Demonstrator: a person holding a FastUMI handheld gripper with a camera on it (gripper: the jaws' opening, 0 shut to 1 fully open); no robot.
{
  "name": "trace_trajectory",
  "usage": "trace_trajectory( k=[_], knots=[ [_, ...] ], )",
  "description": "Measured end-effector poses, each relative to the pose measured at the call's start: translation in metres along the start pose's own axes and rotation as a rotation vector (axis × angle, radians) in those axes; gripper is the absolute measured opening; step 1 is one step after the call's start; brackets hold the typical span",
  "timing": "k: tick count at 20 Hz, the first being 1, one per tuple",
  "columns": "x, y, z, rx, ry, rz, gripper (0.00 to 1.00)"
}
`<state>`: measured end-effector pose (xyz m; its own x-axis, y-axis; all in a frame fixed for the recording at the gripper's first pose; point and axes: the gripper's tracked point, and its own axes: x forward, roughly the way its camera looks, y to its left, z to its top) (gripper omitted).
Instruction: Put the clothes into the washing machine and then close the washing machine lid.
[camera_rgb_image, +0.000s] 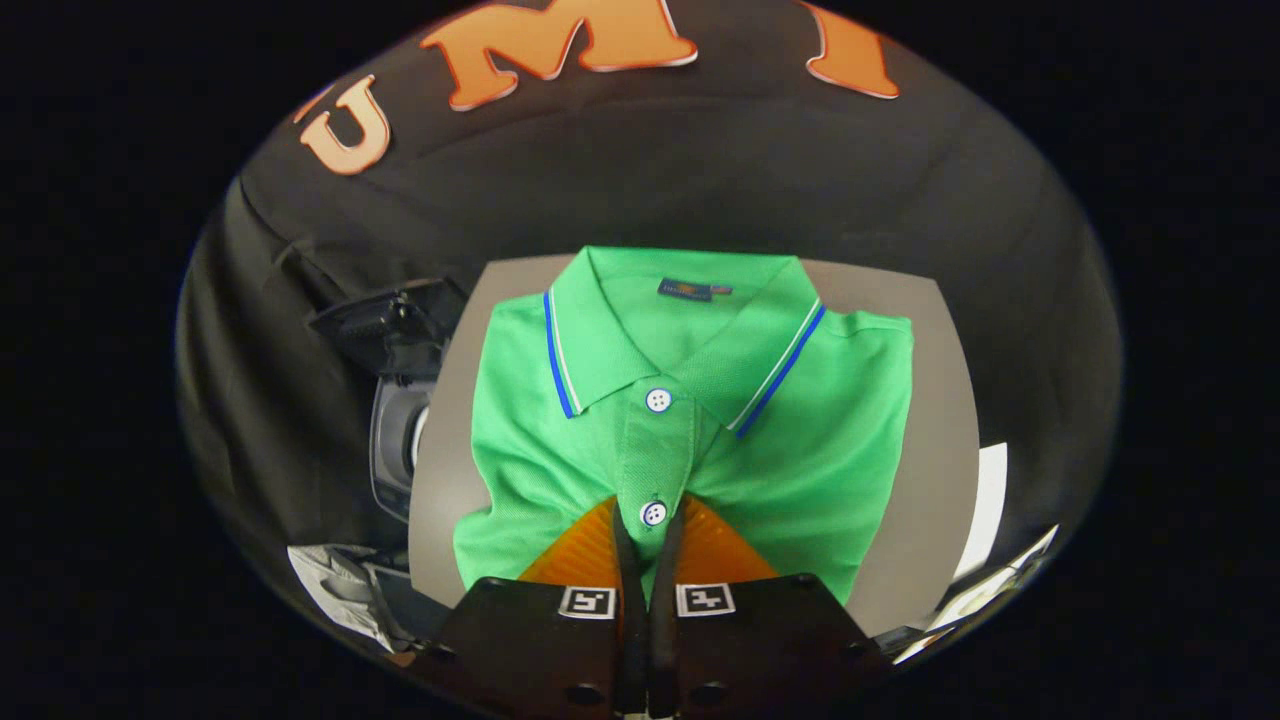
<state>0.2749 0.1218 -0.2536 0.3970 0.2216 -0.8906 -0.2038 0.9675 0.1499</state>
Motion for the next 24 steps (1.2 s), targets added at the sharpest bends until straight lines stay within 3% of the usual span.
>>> trace_trajectory(
  k=[5, 8, 10, 15, 20, 24],
  knots=[
    [-0.014, -0.008, 0.019, -0.049, -0.404, 0.045, 0.08],
    [-0.02, -0.008, 0.032, 0.052, -0.607, 0.029, 0.08],
    [-0.03, -0.003, 0.04, 0.05, -0.715, 0.013, 0.08],
    [-0.092, 0.036, 0.048, -0.074, -0.903, -0.01, 0.08],
    [-0.144, 0.114, 0.054, -0.153, -1.008, 0.058, 0.08],
    [-0.171, 0.188, 0.053, -0.184, -1.046, 0.166, 0.08]
  ],
)
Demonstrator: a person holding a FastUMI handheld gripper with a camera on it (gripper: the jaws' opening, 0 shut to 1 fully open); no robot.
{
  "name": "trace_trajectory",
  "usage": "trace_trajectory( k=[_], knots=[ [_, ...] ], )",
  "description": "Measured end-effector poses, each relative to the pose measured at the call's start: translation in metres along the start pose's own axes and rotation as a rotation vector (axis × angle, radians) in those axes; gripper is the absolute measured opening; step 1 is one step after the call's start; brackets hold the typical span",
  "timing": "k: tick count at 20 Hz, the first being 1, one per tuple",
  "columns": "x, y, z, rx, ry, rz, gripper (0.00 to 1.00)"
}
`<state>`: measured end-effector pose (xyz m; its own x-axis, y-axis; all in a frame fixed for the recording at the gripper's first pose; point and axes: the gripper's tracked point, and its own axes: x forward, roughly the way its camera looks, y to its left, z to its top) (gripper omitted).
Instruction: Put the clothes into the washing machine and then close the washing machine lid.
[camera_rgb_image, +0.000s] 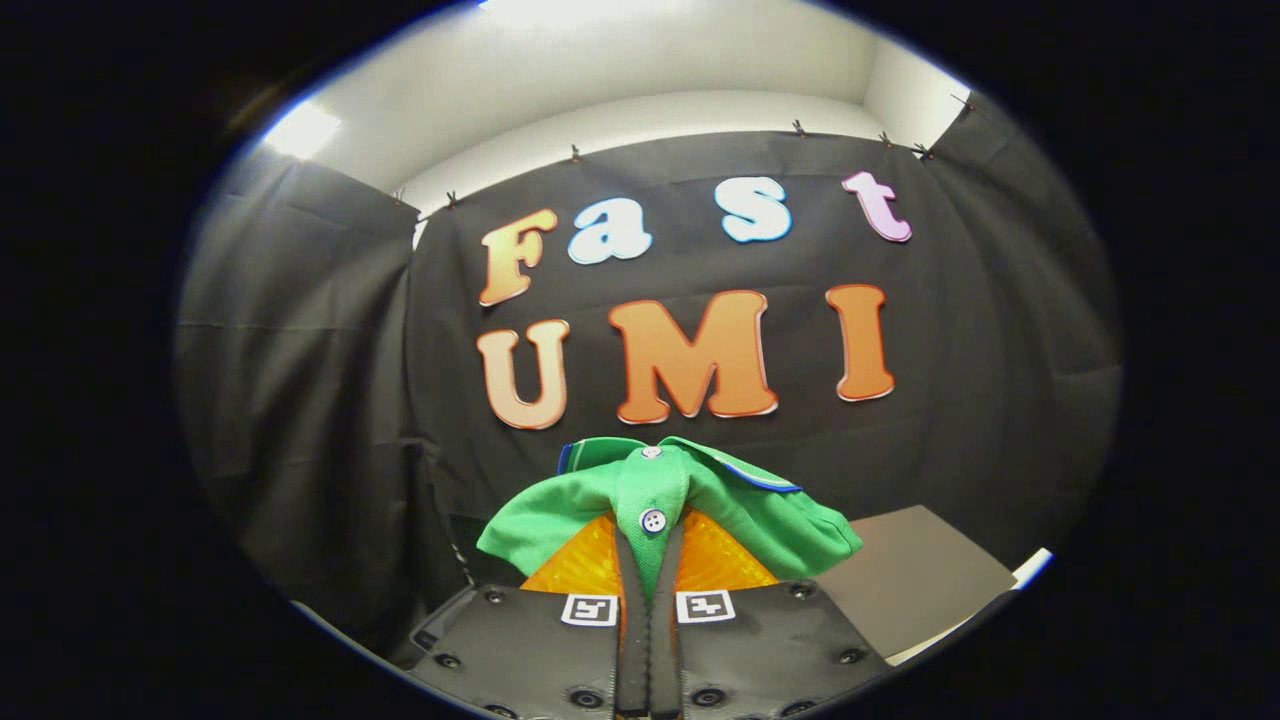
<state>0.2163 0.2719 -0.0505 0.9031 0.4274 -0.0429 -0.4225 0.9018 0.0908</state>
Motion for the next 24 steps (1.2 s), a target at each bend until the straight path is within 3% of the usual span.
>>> trace_trajectory(
  k=[5, 11, 17, 24],
  knots=[
    [0.025, 0.084, 0.003, -0.004, -0.016, 0.11, 0.08],
    [0.066, 0.175, -0.042, 0.038, 0.061, 0.252, 0.08],
    [0.112, 0.218, -0.143, 0.044, 0.204, 0.284, 0.08],
    [0.168, 0.23, -0.284, 0.053, 0.402, 0.231, 0.08]
  ],
)
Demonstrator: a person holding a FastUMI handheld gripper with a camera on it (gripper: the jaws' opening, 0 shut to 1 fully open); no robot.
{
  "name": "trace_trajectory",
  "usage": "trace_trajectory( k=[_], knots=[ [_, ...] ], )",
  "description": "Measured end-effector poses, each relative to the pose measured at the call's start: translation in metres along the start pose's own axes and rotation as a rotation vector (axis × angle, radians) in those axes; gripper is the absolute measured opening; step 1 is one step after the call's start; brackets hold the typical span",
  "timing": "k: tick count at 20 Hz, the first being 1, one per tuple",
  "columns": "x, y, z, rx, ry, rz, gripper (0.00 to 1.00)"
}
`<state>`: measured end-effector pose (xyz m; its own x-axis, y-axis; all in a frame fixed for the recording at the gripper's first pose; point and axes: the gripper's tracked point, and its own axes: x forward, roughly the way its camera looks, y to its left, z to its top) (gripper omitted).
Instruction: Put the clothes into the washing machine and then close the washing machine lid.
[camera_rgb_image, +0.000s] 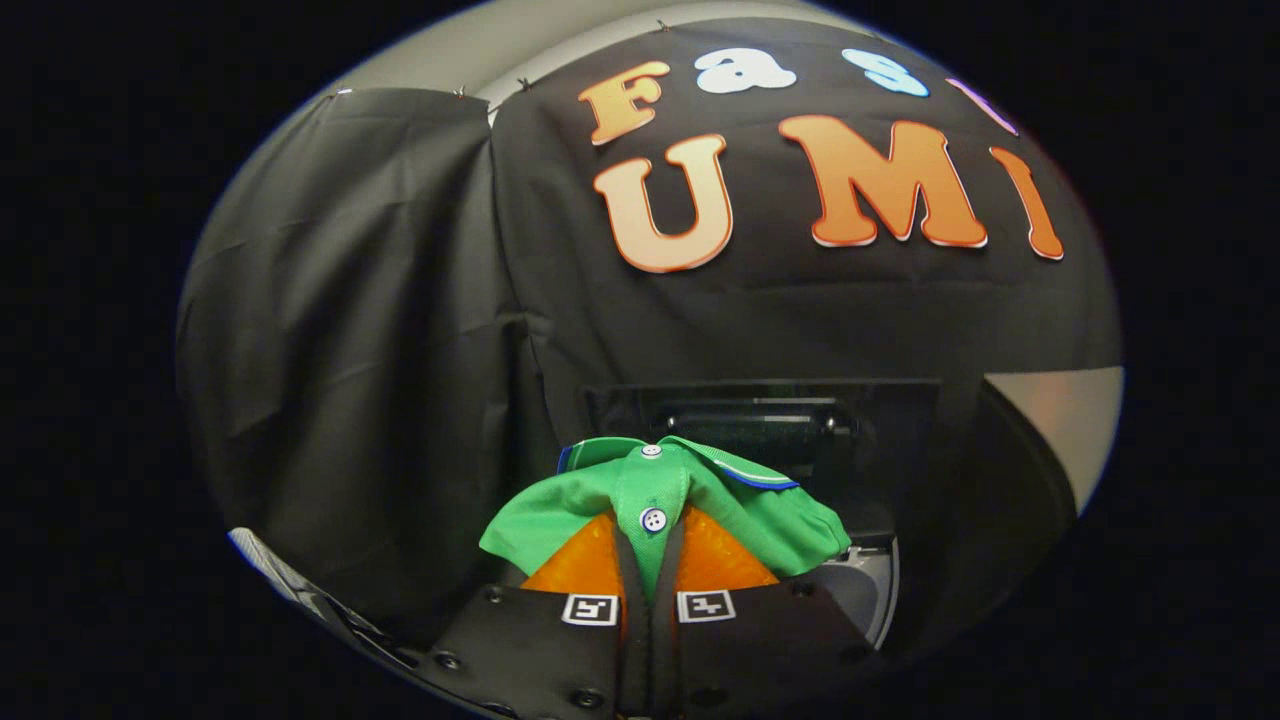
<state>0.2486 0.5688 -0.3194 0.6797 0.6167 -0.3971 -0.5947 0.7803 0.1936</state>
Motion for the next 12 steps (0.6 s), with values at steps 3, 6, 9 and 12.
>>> trace_trajectory(
  k=[3, 6, 9, 12],
  knots=[
    [0.03, -0.013, -0.048, 0.053, 0.075, -0.02, 0.08],
    [0.041, -0.036, -0.1, 0.084, 0.18, -0.079, 0.08],
    [0.048, -0.05, -0.12, 0.108, 0.192, -0.125, 0.08],
    [0.06, -0.065, -0.142, 0.099, 0.24, -0.176, 0.08]
  ],
)
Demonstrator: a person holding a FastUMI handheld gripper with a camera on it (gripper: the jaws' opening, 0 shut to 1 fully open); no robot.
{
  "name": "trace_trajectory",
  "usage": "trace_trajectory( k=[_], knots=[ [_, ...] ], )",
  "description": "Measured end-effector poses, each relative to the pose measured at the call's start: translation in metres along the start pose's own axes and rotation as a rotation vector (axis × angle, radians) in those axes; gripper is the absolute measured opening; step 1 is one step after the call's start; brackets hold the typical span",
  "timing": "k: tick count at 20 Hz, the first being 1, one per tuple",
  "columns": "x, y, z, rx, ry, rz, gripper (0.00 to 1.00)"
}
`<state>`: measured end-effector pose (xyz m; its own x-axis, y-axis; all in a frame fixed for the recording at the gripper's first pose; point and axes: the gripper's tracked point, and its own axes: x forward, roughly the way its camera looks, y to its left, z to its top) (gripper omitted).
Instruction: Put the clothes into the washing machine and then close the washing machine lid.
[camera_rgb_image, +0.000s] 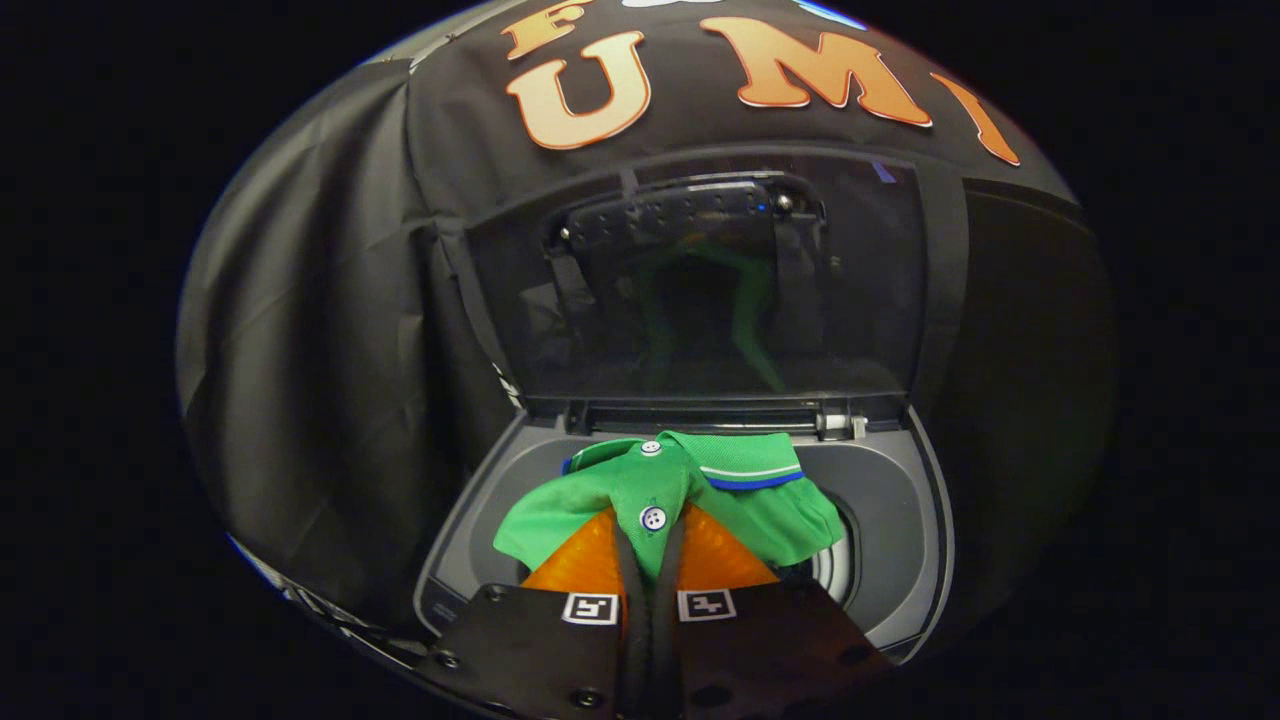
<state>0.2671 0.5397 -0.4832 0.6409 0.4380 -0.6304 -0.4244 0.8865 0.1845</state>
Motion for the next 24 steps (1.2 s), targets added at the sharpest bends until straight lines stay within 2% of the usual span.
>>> trace_trajectory(
  k=[7, 14, 15, 20, 24],
  knots=[
    [0.026, -0.016, -0.076, 0.012, 0.205, -0.072, 0.08],
    [0.019, -0.03, -0.092, 0.072, 0.227, -0.111, 0.12],
    [0.016, -0.032, -0.094, 0.072, 0.232, -0.118, 0.21],
    [0.004, -0.041, -0.097, 0.022, 0.25, -0.145, 1.0],
    [-0.004, -0.036, -0.087, 0.027, 0.226, -0.13, 1.0]
  ],
)
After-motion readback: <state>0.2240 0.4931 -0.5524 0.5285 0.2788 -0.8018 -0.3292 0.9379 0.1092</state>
